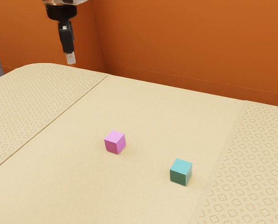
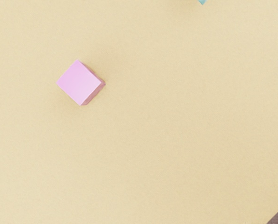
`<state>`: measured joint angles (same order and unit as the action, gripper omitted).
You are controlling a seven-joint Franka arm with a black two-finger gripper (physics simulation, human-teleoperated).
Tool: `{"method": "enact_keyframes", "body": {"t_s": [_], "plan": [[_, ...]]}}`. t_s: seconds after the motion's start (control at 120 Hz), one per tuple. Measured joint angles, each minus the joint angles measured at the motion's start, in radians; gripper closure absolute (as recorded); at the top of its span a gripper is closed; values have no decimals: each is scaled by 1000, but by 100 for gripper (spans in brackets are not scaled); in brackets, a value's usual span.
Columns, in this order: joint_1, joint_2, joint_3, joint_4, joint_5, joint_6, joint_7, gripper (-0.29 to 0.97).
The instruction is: Pick up the blue block with one arm, and put the blue block on the pink block with one arm
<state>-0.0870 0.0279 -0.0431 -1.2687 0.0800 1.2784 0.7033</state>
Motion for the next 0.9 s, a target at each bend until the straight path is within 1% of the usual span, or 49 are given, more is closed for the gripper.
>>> {"method": "enact_keyframes", "body": {"t_s": [0.167, 0.2, 0.25, 0.317, 0.342, 0.392, 0.433, 0.475, 0.517, 0.6, 0.675, 0.8, 0.9], "plan": [[18, -3, -5, 0, 3, -3, 15, 0], [46, -4, -25, -4, -2, -2, 16, 0], [88, -35, -51, -19, -5, -1, 18, 0], [141, -110, -80, -99, -10, 4, 32, 0], [151, -136, -92, -153, -19, 17, 47, 0], [145, -172, -141, -251, -36, 46, 87, 0], [129, -177, -202, -287, -45, 62, 122, 0], [104, -170, -245, -300, -54, 76, 156, 0], [84, -156, -267, -305, -67, 87, 190, 0], [66, -80, -302, -309, -98, 118, 252, 0], [43, -27, -312, -318, -116, 164, 300, 0], [13, -1, -316, -369, -144, 257, 366, 0], [-18, 54, -315, -377, -152, 319, 382, 0]]}}
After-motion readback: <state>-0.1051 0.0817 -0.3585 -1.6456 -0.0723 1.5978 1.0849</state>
